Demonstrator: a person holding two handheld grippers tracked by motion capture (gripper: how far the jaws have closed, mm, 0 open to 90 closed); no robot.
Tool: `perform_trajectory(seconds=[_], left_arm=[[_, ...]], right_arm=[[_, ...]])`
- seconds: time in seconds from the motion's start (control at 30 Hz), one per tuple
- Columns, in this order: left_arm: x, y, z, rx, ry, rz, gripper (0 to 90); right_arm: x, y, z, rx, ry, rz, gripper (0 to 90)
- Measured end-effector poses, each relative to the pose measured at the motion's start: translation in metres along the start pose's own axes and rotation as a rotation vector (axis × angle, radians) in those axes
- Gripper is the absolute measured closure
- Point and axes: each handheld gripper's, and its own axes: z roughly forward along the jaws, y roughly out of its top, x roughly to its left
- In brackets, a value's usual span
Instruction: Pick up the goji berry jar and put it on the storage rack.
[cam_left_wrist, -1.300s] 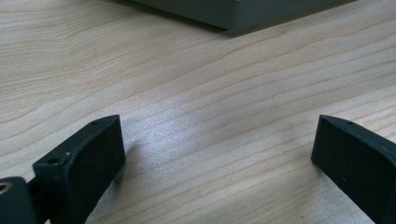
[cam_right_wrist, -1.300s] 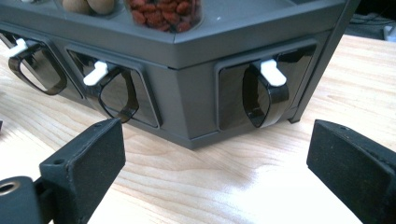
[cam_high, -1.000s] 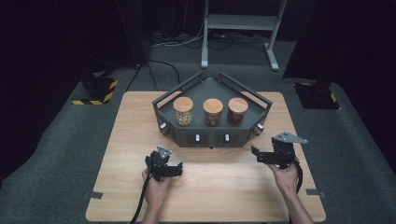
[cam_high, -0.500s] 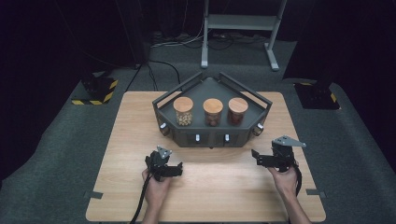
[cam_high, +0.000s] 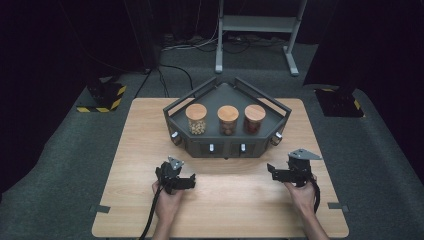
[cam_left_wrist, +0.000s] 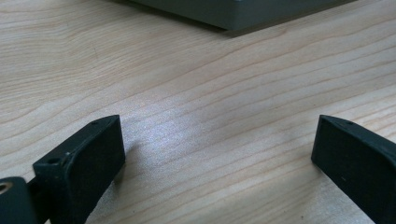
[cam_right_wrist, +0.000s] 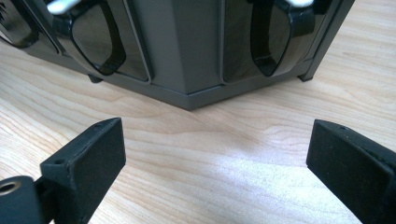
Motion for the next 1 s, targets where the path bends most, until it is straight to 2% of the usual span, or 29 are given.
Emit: perform_trajectory(seconds=[0.5,0.73,1.0], left_arm=[[0.000,0.000,0.000,0.000,0.001,0.000,2.7],[0.000,0.000,0.000,0.000,0.000,0.000,2.6],[0.000,0.000,0.000,0.000,0.000,0.000,2.6]], right_arm=[[0.013,-0.004,0.011,0.033,-0.021,-0.043,4.6],[0.022,-0.003,0.019,0.061,-0.025,-0.077,4.7],[0.028,-0.003,0.030,0.103,-0.026,-0.090,4.9]])
